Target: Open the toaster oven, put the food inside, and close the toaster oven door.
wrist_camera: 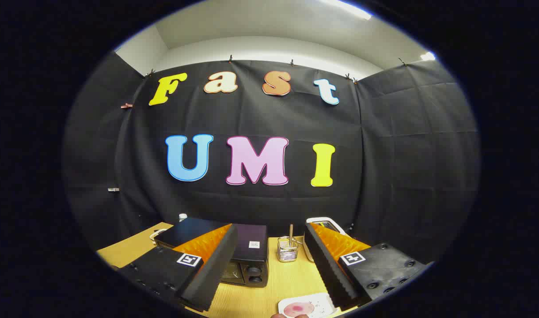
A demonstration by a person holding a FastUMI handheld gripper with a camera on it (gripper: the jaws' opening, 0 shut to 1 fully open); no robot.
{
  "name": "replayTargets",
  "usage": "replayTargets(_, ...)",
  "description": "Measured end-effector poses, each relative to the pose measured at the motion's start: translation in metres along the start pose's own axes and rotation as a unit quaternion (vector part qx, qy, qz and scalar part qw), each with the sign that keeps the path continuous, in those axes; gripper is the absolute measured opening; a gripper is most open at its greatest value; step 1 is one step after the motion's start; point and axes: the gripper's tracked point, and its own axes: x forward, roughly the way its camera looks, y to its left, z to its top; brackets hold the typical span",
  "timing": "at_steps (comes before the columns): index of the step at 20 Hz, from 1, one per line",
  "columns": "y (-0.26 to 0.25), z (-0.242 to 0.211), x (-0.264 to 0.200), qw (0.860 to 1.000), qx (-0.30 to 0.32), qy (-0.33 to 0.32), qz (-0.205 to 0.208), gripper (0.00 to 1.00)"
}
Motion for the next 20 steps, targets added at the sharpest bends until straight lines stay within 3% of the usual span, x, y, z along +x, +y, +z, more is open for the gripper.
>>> replayTargets(20,0.002,-0.024,-0.017,0.999,0.002,0.025,-0.022,0.98)
